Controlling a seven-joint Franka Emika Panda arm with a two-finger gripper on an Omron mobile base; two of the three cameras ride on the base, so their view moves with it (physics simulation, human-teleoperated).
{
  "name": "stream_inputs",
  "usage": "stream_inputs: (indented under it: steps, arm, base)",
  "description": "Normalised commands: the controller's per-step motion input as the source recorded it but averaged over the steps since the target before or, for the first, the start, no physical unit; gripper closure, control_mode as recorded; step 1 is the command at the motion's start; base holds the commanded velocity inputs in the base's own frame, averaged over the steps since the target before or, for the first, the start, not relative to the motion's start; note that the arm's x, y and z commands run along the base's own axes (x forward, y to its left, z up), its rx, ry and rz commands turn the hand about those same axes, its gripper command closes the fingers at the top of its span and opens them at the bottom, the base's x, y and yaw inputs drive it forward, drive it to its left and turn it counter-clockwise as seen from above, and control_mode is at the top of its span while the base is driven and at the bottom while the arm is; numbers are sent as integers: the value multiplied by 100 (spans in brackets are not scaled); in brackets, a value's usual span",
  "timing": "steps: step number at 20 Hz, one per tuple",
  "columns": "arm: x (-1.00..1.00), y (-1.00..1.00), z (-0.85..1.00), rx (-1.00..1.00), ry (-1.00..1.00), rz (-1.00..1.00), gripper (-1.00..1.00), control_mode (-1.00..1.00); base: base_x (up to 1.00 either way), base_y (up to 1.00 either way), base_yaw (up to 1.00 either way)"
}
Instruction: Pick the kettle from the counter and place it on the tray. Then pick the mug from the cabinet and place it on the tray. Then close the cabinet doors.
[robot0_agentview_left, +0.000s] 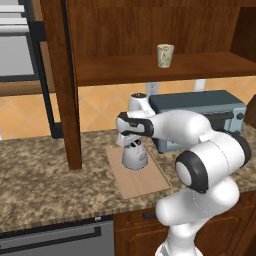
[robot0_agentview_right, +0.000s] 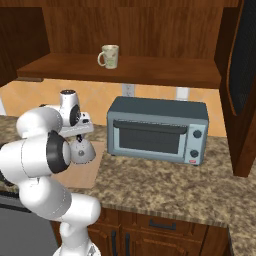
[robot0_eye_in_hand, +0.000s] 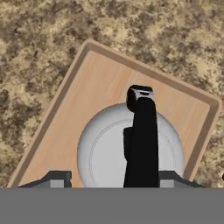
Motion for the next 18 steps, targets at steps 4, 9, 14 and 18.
stream_inputs:
  steps: [4,9,14,18]
  arm:
    - [-11,-9,41,8,-14,0,-100,-100]
    - [-29,-33,61,14,-27,-3,-100,-100]
    - [-74,-49,70,9,-29,-6,-100,-100]
    - [-91,-52,89,7,-33,-13,-100,-100]
  base:
    - [0,0,0]
    - [0,0,0]
    - [0,0,0]
    - [0,0,0]
